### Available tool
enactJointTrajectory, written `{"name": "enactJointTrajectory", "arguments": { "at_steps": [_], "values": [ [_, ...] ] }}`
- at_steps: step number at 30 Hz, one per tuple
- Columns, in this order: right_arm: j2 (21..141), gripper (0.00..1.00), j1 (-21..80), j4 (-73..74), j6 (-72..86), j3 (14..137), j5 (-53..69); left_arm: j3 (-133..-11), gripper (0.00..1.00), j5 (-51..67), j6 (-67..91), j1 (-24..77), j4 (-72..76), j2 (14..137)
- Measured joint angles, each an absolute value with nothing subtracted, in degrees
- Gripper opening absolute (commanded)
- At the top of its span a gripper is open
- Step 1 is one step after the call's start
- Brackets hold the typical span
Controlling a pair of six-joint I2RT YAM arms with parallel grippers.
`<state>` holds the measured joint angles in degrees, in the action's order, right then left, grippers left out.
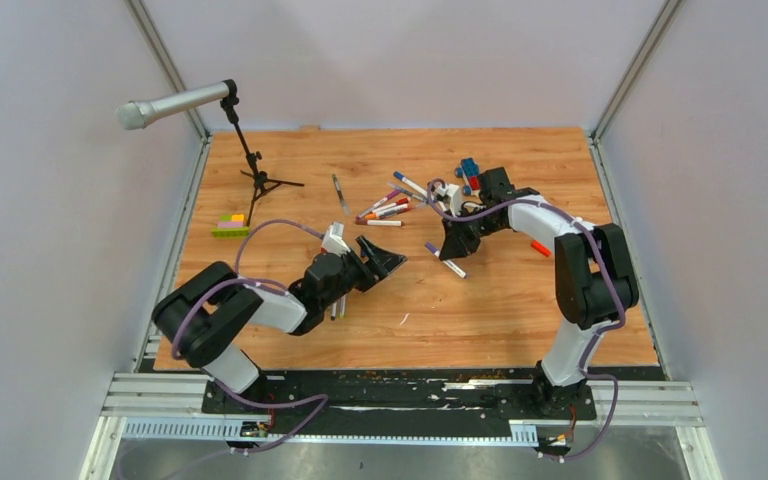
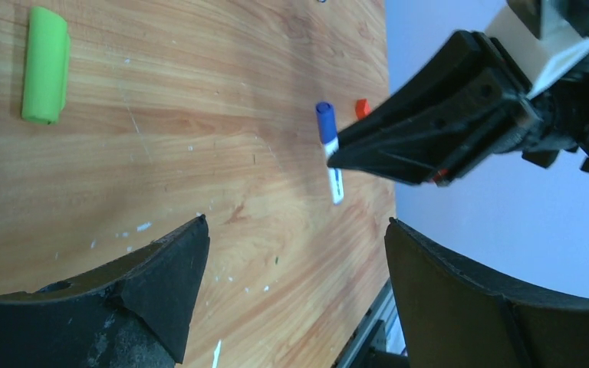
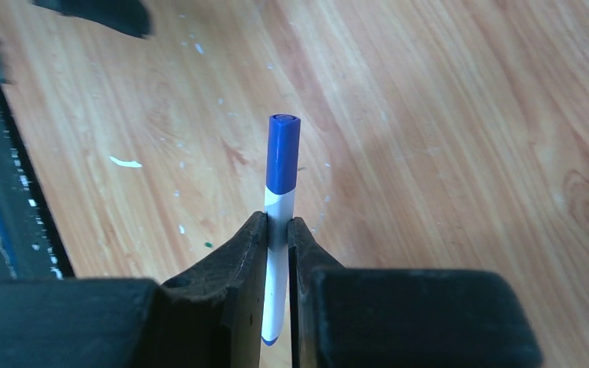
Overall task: Open the pen caps
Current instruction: Open the pen cap from the pen.
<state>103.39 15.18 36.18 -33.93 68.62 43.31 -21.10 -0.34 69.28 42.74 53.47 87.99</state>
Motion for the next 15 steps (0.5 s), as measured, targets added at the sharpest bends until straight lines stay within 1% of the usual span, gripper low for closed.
{"name": "enactJointTrajectory", "arguments": {
  "at_steps": [5, 10, 12, 15],
  "values": [
    [103.39, 0.0, 15.46, 36.14, -32.91, 68.31, 48.29, -26.11, 0.9, -1.43, 71.09, 43.03, 57.12, 96.55],
    [103.39, 0.0, 16.51, 36.16, -32.53, 68.27, 50.78, -30.68, 0.88, -2.31, 71.83, 43.68, 58.76, 100.68],
    [103.39, 0.0, 17.21, 36.16, -32.38, 68.27, 51.59, -31.9, 0.84, -2.66, 72.01, 43.94, 59.16, 101.8],
    [103.39, 0.0, 18.0, 36.14, -31.97, 68.27, 52.66, -32.86, 0.74, -3.09, 72.38, 44.34, 59.27, 103.2]
  ]
}}
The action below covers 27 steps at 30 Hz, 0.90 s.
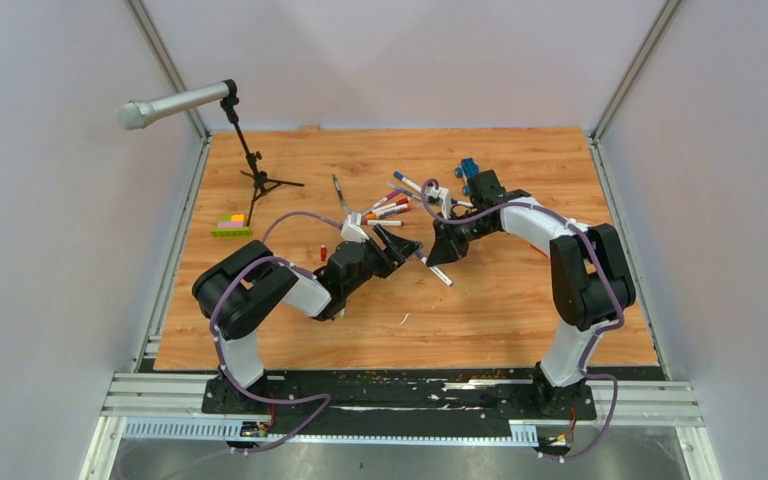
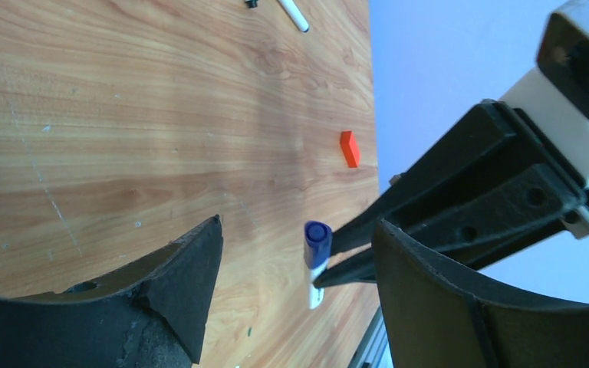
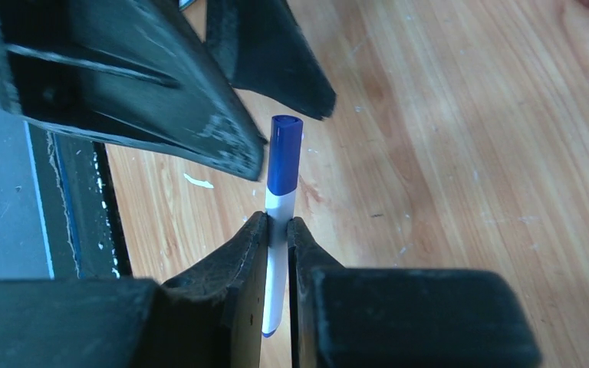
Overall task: Open the pen caps
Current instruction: Open the pen cap from the pen.
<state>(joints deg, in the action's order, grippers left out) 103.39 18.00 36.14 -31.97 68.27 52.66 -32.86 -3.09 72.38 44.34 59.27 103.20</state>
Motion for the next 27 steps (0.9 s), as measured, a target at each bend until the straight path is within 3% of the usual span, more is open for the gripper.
{"name": "enactJointTrajectory", "arguments": {
  "at_steps": [12, 17, 19, 23, 27],
  "values": [
    [103.63, 0.0, 19.0, 35.97, -30.7, 68.27, 54.13, -33.71, 0.43, -3.55, 73.91, 45.01, 59.42, 106.39],
    [103.94, 0.0, 19.4, 35.94, -30.48, 68.27, 54.04, -35.05, 0.42, -3.55, 74.06, 45.32, 59.22, 106.91],
    [103.96, 0.07, 19.49, 35.9, -30.46, 68.27, 54.0, -35.22, 0.39, -3.57, 74.02, 45.34, 58.98, 106.94],
    [103.96, 0.37, 19.49, 35.33, -29.76, 68.25, 53.12, -35.22, 0.38, -3.73, 73.63, 45.34, 58.37, 106.96],
    [103.96, 0.51, 19.49, 34.79, -29.95, 68.03, 52.34, -35.31, 0.36, -3.97, 73.03, 45.34, 57.56, 107.18]
  ]
}}
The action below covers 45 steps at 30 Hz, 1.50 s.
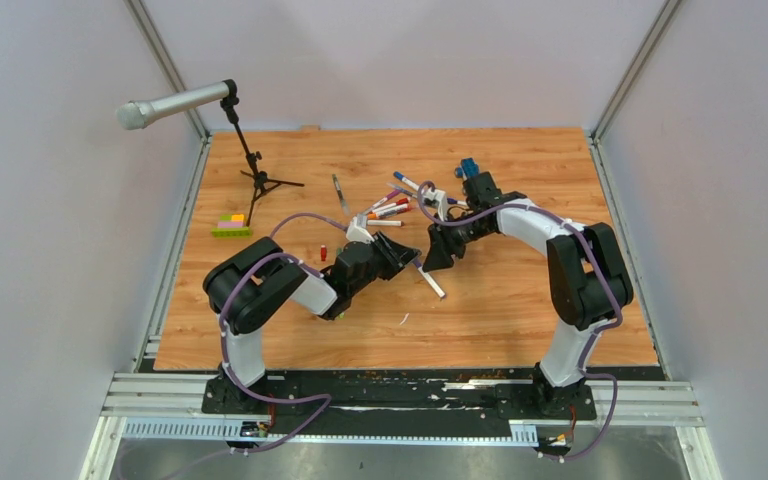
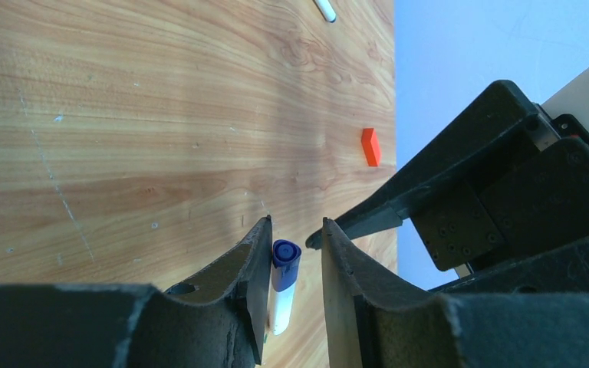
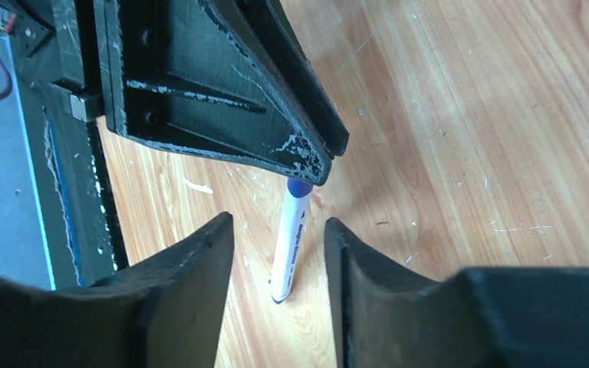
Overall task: Open the pen caps
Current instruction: Open the pen cap from the pen.
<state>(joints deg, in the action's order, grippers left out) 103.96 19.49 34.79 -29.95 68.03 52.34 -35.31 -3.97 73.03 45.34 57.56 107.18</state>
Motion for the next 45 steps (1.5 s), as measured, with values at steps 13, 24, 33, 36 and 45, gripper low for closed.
{"name": "enactJointTrajectory", "arguments": {
  "at_steps": [13, 24, 33, 36, 45],
  "values": [
    [109.21, 0.5, 21.93, 35.83, -31.27, 67.22, 48.75, -35.44, 0.37, -3.99, 72.66, 45.34, 56.84, 107.68],
    [109.65, 0.01, 23.81, 37.26, -31.55, 67.57, 47.09, -35.42, 0.41, -3.42, 72.64, 45.34, 57.39, 108.09],
    [109.65, 0.0, 23.68, 36.95, -29.98, 67.57, 47.53, -35.31, 0.39, -2.37, 72.79, 45.52, 59.29, 109.84],
    [109.65, 0.0, 23.68, 36.6, -28.77, 67.57, 47.66, -35.31, 0.33, -2.39, 72.77, 45.84, 59.31, 109.84],
    [109.65, 0.0, 23.2, 35.14, -24.43, 67.55, 48.62, -35.24, 0.0, -3.38, 72.64, 46.15, 59.02, 109.27]
  ]
}}
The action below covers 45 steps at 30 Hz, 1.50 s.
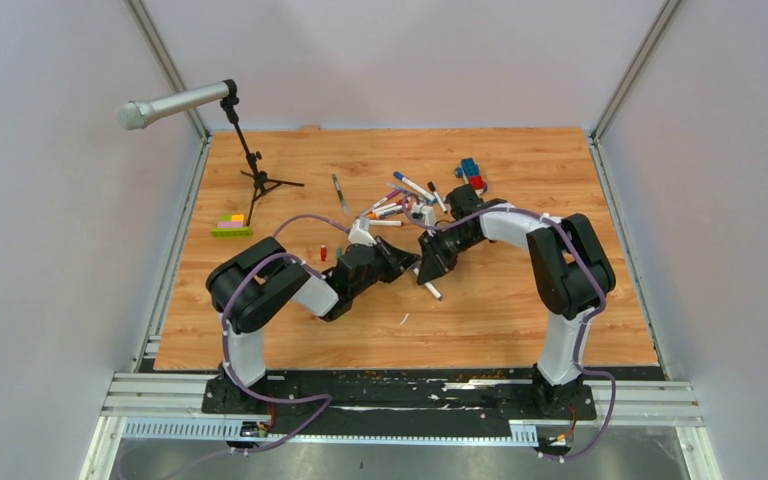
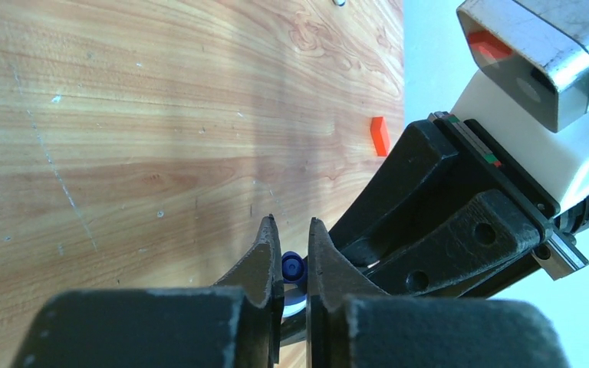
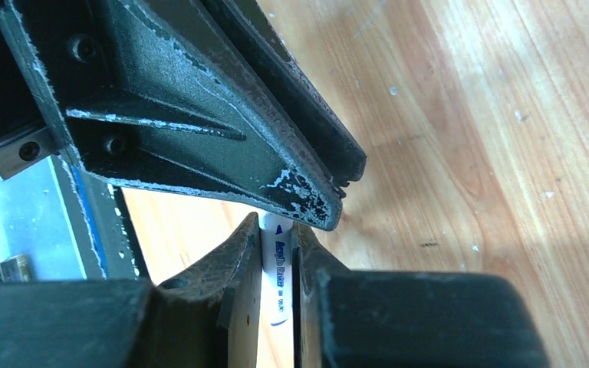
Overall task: Open the pen caps
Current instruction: Open the pen cap from the pen, then place the pen cap at the center of the board.
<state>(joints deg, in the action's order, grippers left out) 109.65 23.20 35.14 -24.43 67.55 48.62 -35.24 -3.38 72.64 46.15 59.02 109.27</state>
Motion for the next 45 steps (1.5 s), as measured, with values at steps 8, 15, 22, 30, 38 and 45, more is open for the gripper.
{"name": "enactJointTrajectory", "arguments": {
  "at_steps": [8, 15, 22, 30, 38, 45],
  "values": [
    [108.73, 0.0, 23.33, 29.41, -23.05, 66.5, 59.9, -36.14, 0.0, -2.09, 64.82, 42.41, 39.16, 94.3],
    [100.49, 0.0, 23.55, 28.75, -23.75, 63.2, 62.35, -42.04, 0.0, -6.9, 59.61, 36.6, 25.17, 82.17],
    [100.29, 0.0, 23.9, 36.27, -24.99, 59.94, 60.27, -41.93, 0.0, -13.54, 60.34, 28.53, 26.15, 78.02],
    [99.35, 0.0, 23.03, 38.33, -27.75, 60.99, 54.78, -36.97, 0.0, -4.99, 56.97, 28.53, 25.36, 73.97],
    [91.88, 0.0, 19.84, 40.23, -32.18, 62.37, 50.04, -33.52, 0.0, 0.32, 48.45, 31.22, 15.64, 67.4],
    [91.72, 0.01, 18.09, 42.15, -34.74, 62.57, 49.28, -37.32, 0.0, -0.97, 41.08, 36.73, 5.13, 68.25]
  ]
}}
